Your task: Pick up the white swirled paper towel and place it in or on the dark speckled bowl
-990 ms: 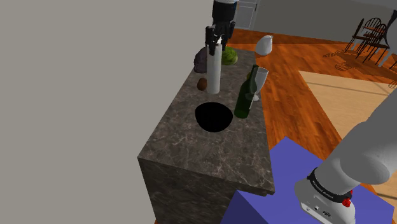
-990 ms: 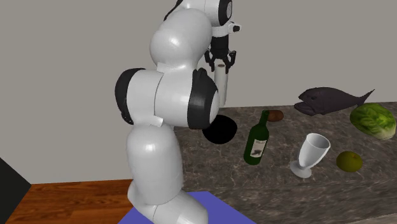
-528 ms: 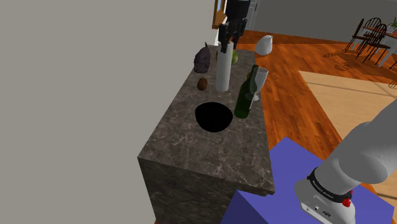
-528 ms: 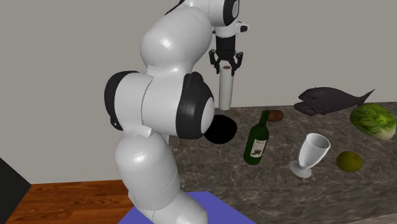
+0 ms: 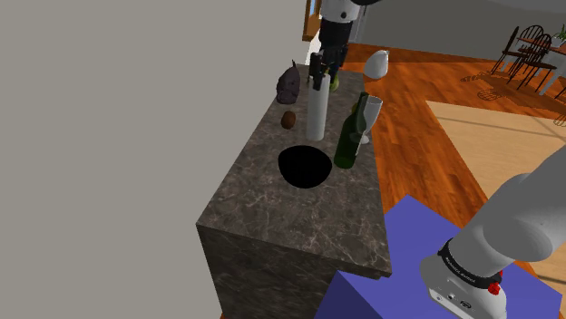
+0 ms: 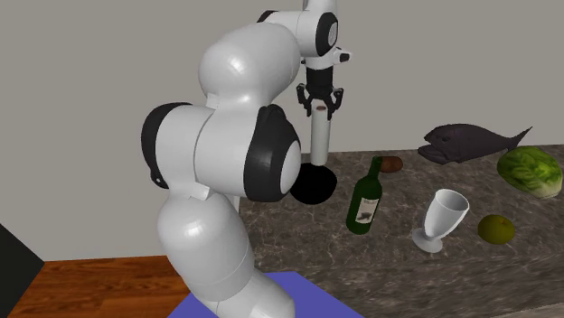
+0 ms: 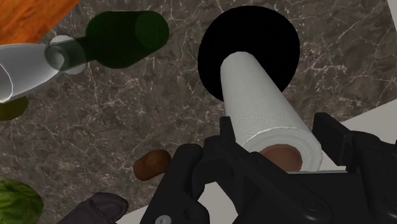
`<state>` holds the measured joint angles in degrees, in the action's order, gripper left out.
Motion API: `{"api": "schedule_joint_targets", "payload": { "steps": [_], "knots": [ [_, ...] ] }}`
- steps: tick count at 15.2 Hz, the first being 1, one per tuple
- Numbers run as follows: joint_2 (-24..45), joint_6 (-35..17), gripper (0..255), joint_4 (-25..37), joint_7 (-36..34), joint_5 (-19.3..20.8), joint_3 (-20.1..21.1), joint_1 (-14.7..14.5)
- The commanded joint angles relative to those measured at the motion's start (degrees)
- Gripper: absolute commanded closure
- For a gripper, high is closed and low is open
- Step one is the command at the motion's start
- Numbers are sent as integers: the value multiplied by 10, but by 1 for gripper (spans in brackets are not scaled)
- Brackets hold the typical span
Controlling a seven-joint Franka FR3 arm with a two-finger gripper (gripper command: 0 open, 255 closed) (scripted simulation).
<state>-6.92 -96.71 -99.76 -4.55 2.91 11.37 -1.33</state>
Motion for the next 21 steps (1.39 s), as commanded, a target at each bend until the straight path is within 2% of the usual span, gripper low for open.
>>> {"api": "schedule_joint_targets", "payload": {
  "steps": [1,18,21],
  "knots": [
    [-2,-16,255,-18,-1,0,0,0],
    [-5,-150,255,-155,-9,1,0,-1],
    [-5,-150,255,-155,-9,1,0,-1]
  ]
}}
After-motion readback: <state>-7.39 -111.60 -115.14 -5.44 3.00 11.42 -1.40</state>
